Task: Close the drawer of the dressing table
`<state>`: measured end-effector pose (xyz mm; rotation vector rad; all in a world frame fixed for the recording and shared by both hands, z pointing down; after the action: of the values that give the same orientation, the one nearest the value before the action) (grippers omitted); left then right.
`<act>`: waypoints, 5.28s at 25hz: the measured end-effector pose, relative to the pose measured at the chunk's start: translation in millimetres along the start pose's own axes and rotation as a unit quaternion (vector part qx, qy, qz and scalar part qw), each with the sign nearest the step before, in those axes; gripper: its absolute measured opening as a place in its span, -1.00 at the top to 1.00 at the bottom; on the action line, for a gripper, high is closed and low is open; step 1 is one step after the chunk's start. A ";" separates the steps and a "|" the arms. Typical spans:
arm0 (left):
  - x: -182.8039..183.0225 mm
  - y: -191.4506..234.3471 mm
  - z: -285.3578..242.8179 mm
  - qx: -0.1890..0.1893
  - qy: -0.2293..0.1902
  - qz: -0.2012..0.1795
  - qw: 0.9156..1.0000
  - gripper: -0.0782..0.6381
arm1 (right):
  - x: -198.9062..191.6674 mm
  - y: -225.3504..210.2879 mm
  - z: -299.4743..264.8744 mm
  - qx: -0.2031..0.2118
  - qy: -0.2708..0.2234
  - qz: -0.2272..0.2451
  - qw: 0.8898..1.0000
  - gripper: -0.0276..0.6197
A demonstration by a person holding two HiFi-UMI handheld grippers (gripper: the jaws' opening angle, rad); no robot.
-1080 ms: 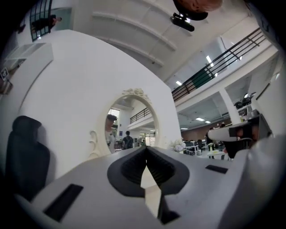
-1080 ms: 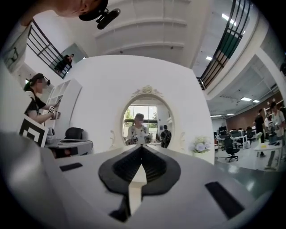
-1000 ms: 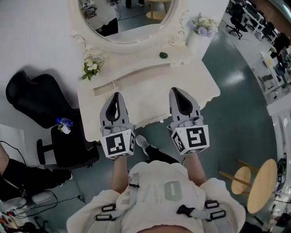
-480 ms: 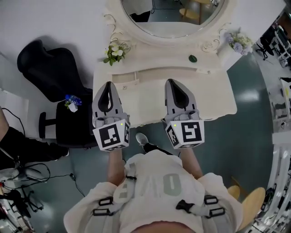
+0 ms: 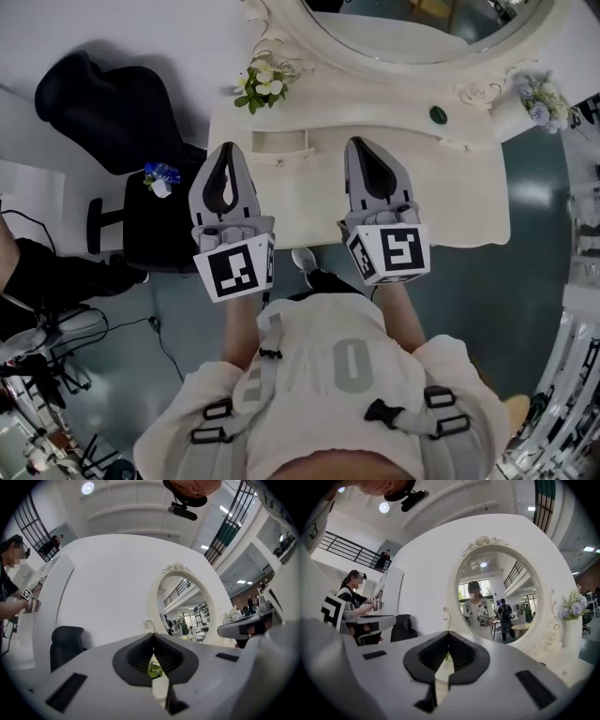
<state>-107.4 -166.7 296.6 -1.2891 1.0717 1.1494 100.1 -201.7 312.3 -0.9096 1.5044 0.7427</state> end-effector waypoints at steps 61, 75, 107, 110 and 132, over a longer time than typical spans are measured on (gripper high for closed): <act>-105.6 144.8 9.3 -0.026 0.099 0.037 0.994 0.73 | -219.9 95.5 -141.1 -0.073 0.277 -0.079 0.955 0.41; -113.8 155.2 8.6 -0.028 0.109 0.035 0.993 0.73 | -236.9 94.6 -150.0 -0.106 0.303 -0.085 0.943 0.52; -113.2 167.3 9.0 -0.012 0.109 0.039 0.993 0.73 | -227.7 85.2 -169.6 -0.116 0.304 -0.055 0.944 0.59; -116.0 168.7 8.1 -0.010 0.112 0.038 0.993 0.73 | -227.4 81.4 -177.4 -0.116 0.302 -0.051 0.945 0.59; -127.6 173.1 -4.5 0.011 0.126 0.032 0.991 0.73 | -225.3 63.3 -217.0 -0.108 0.305 -0.052 0.945 0.60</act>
<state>-295.8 -181.6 399.2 -1.4190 1.3150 1.0363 -56.1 -326.6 561.0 -1.4682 1.9127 0.5795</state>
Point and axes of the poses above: the fingertips, and each gripper's own axes: z backward along the fingers, y to its left, x out of its top, the point moved 8 cm from there along z, backward along the fingers, and after that the axes turned 9 degrees about y, right-handed, at the moved point
